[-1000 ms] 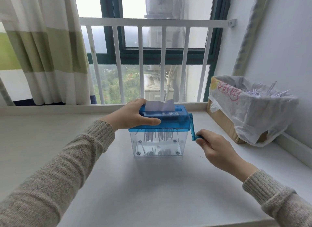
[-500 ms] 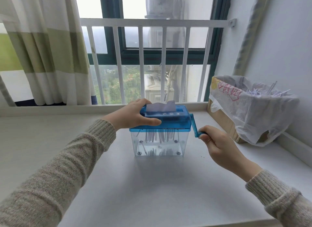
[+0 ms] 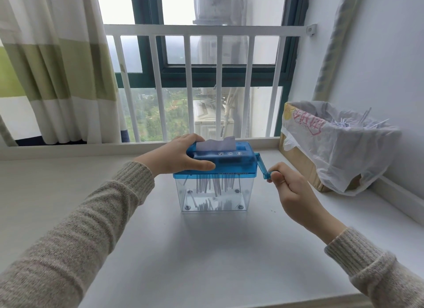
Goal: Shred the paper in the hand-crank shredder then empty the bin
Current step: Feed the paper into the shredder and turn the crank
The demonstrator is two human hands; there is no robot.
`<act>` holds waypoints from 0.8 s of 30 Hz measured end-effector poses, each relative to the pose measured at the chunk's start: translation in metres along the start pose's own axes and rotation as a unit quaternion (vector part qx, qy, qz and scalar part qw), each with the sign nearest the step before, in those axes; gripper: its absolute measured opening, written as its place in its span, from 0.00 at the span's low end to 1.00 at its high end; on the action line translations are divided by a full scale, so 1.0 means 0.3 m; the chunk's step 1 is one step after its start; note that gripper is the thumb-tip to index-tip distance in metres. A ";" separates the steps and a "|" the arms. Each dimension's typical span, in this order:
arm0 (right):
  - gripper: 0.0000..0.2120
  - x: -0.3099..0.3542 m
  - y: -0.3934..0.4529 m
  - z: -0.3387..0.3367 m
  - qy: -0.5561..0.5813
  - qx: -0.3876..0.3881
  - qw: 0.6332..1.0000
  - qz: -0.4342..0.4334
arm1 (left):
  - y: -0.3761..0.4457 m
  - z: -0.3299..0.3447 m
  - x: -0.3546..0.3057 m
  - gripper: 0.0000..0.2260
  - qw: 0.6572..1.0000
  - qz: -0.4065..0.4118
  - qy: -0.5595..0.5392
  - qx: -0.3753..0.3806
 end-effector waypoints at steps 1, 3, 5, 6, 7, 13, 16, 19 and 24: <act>0.14 -0.001 0.001 0.001 0.014 -0.001 1.000 0.008 | 0.001 0.001 0.002 0.33 1.000 -0.001 0.002 -0.001; 0.14 0.000 0.015 -0.001 0.043 -0.008 0.999 0.027 | 0.000 0.001 0.004 0.34 1.000 -0.001 0.003 0.001; 0.15 0.011 0.040 -0.008 0.071 -0.024 0.996 0.039 | 0.002 0.002 0.008 0.36 1.000 -0.002 0.002 0.001; 0.16 0.022 0.053 -0.013 0.074 -0.034 0.996 0.039 | 0.003 0.003 0.010 0.36 1.000 -0.001 0.002 0.000; 0.16 0.037 0.064 -0.017 0.067 -0.043 0.996 0.033 | 0.004 0.004 0.013 0.35 1.000 0.000 0.002 -0.002; 0.17 0.063 0.082 -0.028 0.040 -0.038 0.998 0.026 | 0.000 0.006 0.011 0.33 1.000 0.007 -0.008 -0.007; 0.18 0.060 0.104 -0.029 0.077 -0.026 0.995 0.053 | -0.001 0.004 0.011 0.32 1.000 0.010 -0.013 -0.008; 0.21 0.035 0.143 -0.035 0.093 -0.013 0.994 0.064 | -0.001 0.005 0.015 0.33 1.000 0.012 -0.014 -0.011; 0.31 0.027 0.193 -0.058 0.030 0.002 0.994 0.101 | -0.003 0.006 0.012 0.34 1.000 0.016 -0.022 -0.010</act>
Point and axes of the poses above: each hand's wrist, its own y-axis towards the middle knuckle, its own z-axis out of the palm, x = y × z, the point moved 3 cm from there along y, towards the middle knuckle, and after that the axes turned 9 degrees about y, right-handed, at the moved point
